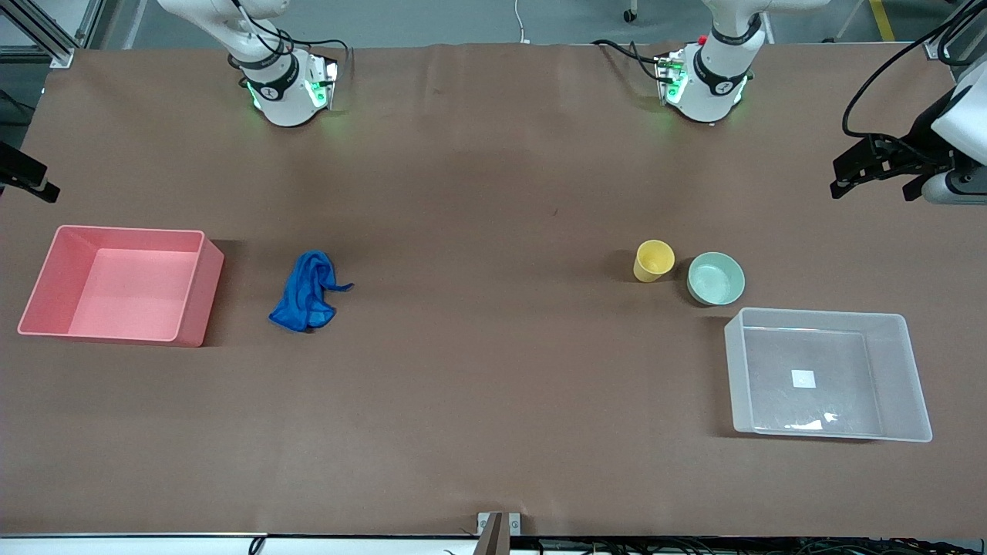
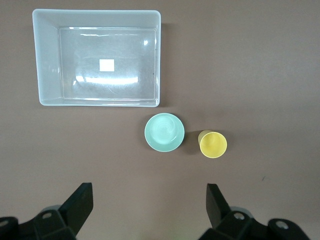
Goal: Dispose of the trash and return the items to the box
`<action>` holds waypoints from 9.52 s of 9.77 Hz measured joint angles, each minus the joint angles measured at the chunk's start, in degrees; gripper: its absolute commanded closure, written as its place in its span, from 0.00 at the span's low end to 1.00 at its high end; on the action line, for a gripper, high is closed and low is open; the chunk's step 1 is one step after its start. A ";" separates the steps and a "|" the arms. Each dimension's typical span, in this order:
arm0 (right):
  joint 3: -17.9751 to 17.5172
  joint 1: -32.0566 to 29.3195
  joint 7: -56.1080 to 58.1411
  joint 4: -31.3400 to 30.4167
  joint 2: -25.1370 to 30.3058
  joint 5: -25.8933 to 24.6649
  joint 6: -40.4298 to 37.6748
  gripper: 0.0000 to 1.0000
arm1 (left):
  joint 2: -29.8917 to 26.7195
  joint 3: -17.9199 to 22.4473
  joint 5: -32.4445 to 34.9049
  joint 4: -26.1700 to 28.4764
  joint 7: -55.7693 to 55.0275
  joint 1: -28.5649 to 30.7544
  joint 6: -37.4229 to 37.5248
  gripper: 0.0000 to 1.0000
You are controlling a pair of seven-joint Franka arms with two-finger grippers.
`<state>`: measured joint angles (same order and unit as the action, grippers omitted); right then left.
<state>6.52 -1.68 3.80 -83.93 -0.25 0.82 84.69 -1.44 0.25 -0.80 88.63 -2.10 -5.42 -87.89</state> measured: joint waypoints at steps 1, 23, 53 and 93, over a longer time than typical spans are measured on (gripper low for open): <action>0.08 0.00 0.00 0.00 0.00 0.00 0.00 0.00 | 0.00 0.01 0.00 0.00 0.00 0.00 0.00 0.00; -12.95 3.87 -17.48 -44.41 -23.29 -4.04 66.86 0.67 | 10.79 3.34 0.06 51.33 -0.13 -0.19 -65.28 0.03; 10.74 -0.83 13.06 -12.91 -13.95 -4.10 17.02 0.00 | 41.37 15.31 -18.08 7.13 26.63 -0.74 -49.99 0.18; -2.72 -2.41 -1.02 0.74 0.77 -1.67 -1.89 0.00 | 20.12 2.46 1.18 14.67 4.23 1.06 -38.93 0.99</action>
<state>3.80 -4.09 2.78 -83.19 0.52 -0.84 82.80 18.67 2.71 0.39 103.30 2.13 -4.36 -126.82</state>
